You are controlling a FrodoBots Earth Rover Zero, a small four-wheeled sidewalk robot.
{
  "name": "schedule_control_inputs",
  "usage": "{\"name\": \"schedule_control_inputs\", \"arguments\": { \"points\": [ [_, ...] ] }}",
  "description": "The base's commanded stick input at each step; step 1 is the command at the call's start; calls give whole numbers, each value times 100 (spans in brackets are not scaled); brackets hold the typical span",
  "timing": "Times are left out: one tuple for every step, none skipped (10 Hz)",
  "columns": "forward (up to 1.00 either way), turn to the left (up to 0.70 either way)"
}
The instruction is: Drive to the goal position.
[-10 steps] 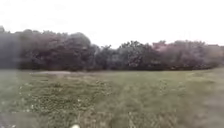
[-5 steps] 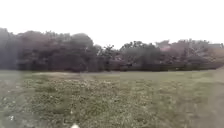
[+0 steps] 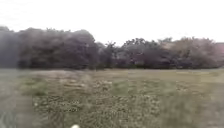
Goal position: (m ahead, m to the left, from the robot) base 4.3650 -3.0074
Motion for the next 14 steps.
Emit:
{"name": "schedule_control_inputs", "arguments": {
  "points": [
    [85,1],
    [85,1],
    [85,1],
    [85,1],
    [85,1],
    [85,1],
    [85,1],
    [85,1],
    [85,1],
    [85,0],
    [85,-1],
    [85,-3],
    [85,-4],
    [85,-4]
  ]
}}
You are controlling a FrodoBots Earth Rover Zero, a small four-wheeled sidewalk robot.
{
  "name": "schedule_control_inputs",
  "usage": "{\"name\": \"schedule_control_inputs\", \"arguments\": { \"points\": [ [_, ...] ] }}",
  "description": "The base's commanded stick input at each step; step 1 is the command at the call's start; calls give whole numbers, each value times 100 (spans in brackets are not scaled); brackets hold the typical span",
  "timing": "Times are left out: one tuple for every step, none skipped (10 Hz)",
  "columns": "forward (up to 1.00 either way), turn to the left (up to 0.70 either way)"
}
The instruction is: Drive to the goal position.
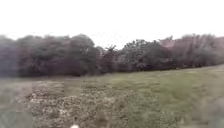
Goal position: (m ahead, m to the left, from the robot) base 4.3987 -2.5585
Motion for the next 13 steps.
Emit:
{"name": "schedule_control_inputs", "arguments": {
  "points": [
    [85,-4],
    [85,-11],
    [85,-12],
    [85,-12],
    [85,-13],
    [85,-14],
    [85,-15],
    [85,-15],
    [85,-22],
    [85,-25],
    [85,-33],
    [85,-33],
    [85,-33]
  ]
}}
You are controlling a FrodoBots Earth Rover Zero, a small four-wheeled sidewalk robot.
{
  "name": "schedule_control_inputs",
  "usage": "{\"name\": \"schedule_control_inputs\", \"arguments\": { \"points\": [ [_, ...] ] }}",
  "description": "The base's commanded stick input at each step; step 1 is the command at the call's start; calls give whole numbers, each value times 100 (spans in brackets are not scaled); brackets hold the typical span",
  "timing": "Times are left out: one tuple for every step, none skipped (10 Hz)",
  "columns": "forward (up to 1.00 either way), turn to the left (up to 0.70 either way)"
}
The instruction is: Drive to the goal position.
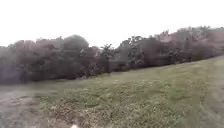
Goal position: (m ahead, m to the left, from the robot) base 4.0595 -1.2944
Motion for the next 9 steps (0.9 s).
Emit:
{"name": "schedule_control_inputs", "arguments": {
  "points": [
    [85,-33],
    [85,-33],
    [85,-33],
    [85,-33],
    [85,-33],
    [85,-33],
    [85,-33],
    [85,-33],
    [85,-33]
  ]
}}
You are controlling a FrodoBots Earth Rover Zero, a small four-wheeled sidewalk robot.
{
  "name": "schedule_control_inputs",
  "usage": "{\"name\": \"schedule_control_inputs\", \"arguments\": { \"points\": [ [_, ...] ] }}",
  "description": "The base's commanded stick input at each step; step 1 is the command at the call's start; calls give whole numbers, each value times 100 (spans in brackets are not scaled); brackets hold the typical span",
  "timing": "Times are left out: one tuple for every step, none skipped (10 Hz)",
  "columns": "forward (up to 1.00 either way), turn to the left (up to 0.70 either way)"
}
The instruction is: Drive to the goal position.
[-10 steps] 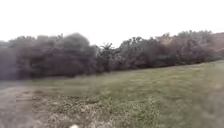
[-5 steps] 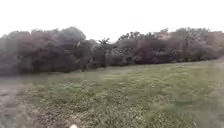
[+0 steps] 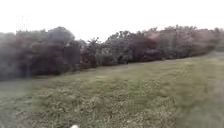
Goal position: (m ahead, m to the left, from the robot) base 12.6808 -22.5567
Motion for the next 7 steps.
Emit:
{"name": "schedule_control_inputs", "arguments": {
  "points": [
    [85,-33],
    [85,-33],
    [85,-33],
    [85,-33],
    [85,-33],
    [85,-33],
    [85,-33]
  ]
}}
